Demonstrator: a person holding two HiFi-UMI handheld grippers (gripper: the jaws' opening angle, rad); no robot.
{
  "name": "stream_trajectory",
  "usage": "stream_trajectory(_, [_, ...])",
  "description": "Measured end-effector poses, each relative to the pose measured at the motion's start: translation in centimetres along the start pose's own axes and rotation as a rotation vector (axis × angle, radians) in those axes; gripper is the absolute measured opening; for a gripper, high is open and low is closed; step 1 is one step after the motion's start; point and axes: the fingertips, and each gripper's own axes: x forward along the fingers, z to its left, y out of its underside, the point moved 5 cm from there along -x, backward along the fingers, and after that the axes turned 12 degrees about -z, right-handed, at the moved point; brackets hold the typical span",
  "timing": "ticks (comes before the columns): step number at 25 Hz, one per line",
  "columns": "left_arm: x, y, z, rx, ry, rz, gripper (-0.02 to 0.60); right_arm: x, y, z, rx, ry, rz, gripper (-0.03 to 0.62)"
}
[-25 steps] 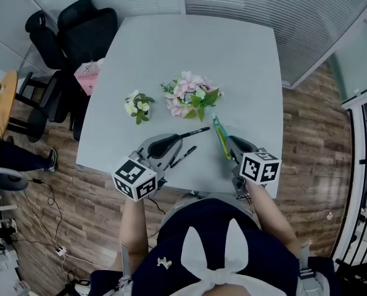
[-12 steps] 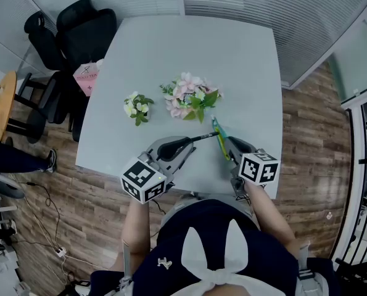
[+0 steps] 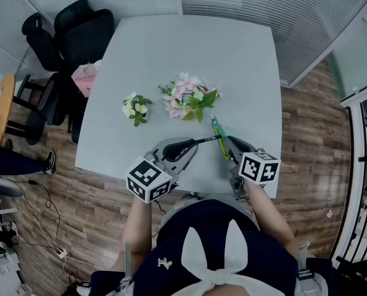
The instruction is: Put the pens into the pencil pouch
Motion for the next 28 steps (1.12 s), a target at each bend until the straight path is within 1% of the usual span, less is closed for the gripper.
stream_trajectory(12, [1.9, 0.9, -0.1, 0.026, 0.023, 0.044, 0.055, 0.2, 0.1, 0.3, 0.035, -0.016, 0.002, 0.043])
stream_trajectory(28, [4.3, 3.6, -0.6, 0.041, 0.049, 0.139, 0.055, 0.2, 0.0, 0.2, 0.062, -0.019, -0.002, 0.043])
